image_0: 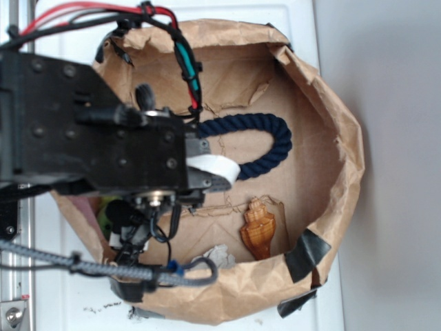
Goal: Grab the green animal.
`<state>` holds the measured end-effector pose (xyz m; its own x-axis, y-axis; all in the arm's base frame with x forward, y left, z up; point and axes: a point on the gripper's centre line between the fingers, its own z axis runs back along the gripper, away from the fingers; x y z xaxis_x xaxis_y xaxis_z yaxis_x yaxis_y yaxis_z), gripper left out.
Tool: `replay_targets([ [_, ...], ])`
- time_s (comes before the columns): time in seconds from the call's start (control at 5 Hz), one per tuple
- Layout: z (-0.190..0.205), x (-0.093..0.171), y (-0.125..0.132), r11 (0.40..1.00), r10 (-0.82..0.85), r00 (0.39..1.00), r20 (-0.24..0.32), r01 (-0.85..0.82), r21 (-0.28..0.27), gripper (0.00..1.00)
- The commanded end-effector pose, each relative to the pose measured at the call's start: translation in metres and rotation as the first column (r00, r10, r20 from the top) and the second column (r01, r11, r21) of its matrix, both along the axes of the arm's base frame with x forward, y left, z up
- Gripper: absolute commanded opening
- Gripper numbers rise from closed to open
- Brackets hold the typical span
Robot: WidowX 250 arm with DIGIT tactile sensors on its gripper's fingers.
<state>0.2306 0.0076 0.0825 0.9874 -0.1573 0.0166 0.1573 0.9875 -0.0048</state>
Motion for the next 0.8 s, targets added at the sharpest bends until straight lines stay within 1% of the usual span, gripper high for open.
replay_targets([
  [0.0, -0.009, -0.009, 0.003, 0.996, 0.071, 0.997, 0.005, -0.071, 0.05, 1.0],
  [0.2, -0.024, -0.014, -0.001, 0.998, 0.064, 0.998, -0.011, -0.064, -0.021, 1.0],
  [0.4, -0.039, -0.017, -0.009, 0.998, 0.019, 1.0, 0.021, -0.018, -0.061, 1.0],
  [0.6, -0.041, -0.018, -0.01, 0.998, 0.015, 1.0, 0.017, -0.014, -0.064, 0.0],
])
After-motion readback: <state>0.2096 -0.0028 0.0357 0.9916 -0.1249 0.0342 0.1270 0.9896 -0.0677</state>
